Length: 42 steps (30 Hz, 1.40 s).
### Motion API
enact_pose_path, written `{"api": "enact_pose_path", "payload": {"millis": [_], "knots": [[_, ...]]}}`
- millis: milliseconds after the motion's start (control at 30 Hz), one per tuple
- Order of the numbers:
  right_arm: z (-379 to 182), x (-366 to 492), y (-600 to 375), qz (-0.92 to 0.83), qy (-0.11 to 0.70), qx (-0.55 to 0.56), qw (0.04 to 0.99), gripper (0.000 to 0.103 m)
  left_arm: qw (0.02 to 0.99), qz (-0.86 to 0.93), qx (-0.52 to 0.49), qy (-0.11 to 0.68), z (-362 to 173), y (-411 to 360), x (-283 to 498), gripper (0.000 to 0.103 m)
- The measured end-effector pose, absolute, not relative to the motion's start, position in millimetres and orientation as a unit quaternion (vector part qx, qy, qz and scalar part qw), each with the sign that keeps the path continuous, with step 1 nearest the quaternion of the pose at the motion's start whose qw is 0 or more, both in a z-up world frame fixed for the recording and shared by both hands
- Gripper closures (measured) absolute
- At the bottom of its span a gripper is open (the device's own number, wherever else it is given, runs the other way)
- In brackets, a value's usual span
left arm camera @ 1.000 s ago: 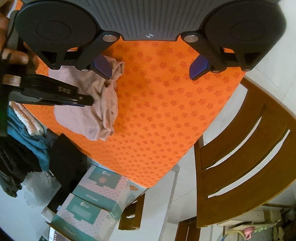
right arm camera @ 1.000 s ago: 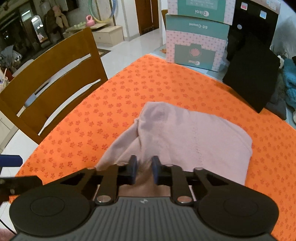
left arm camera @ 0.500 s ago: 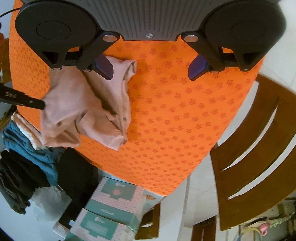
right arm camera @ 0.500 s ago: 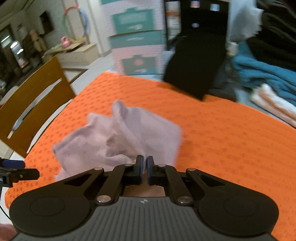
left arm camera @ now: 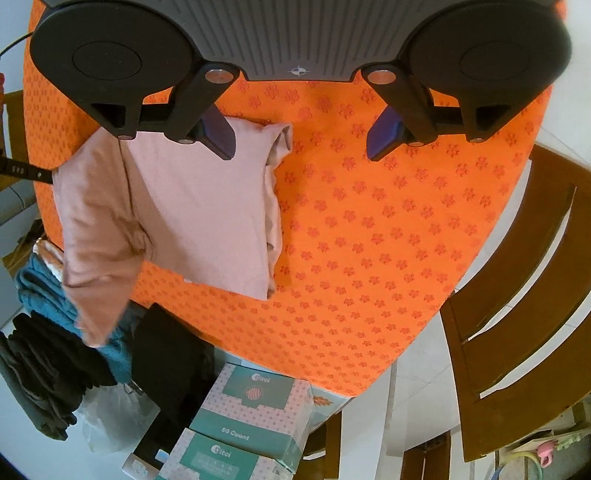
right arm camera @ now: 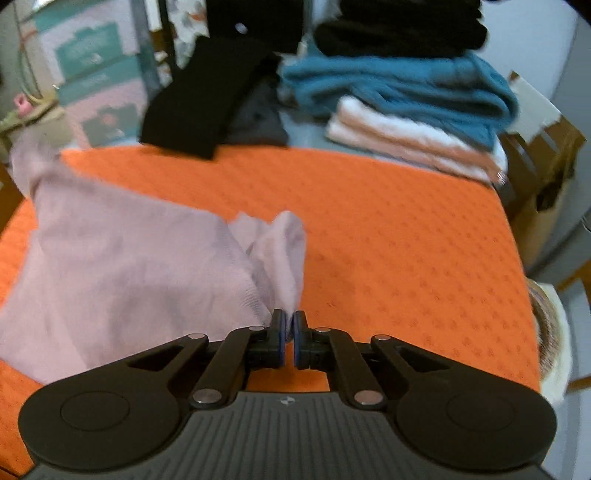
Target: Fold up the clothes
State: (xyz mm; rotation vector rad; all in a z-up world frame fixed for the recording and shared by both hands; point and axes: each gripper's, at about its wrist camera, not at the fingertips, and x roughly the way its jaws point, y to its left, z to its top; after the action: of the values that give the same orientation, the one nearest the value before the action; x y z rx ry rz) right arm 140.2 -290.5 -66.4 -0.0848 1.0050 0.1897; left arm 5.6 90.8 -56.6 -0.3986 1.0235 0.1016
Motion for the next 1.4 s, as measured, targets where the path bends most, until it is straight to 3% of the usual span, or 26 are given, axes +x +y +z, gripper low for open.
{"api": "enact_pose_path", "payload": {"millis": [233, 567, 833, 933, 1000, 1033, 1067, 1133, 1400], "knots": [[-54, 129, -301, 0.071, 0.465, -0.025, 0.882, 0.097, 0.856, 0.019, -0.173, 0.486, -58, 84, 18, 0.025], [-31, 102, -297, 0.082, 0.447, 0.002, 0.891, 0.092, 0.869, -0.027, -0.136, 0.475, -62, 63, 77, 0.046], [-26, 82, -296, 0.091, 0.45, 0.01, 0.888, 0.092, 0.865, -0.026, -0.125, 0.485, -80, 52, 131, 0.047], [-25, 76, -296, 0.09, 0.451, 0.01, 0.888, 0.087, 0.866, -0.023, -0.118, 0.486, -86, 50, 144, 0.048], [-25, 73, -298, 0.089, 0.452, 0.013, 0.887, 0.087, 0.866, -0.023, -0.114, 0.486, -90, 49, 152, 0.066], [-25, 73, -299, 0.087, 0.452, 0.015, 0.887, 0.087, 0.866, -0.028, -0.11, 0.487, -89, 47, 153, 0.085], [-24, 73, -300, 0.086, 0.452, 0.017, 0.888, 0.087, 0.867, -0.032, -0.107, 0.486, -88, 45, 152, 0.097], [-23, 72, -300, 0.085, 0.45, 0.02, 0.889, 0.087, 0.871, -0.046, -0.11, 0.476, -82, 44, 148, 0.101], [-9, 79, -277, 0.129, 0.443, 0.03, 0.887, 0.087, 0.885, -0.14, -0.118, 0.428, -42, 32, 105, 0.101]]}}
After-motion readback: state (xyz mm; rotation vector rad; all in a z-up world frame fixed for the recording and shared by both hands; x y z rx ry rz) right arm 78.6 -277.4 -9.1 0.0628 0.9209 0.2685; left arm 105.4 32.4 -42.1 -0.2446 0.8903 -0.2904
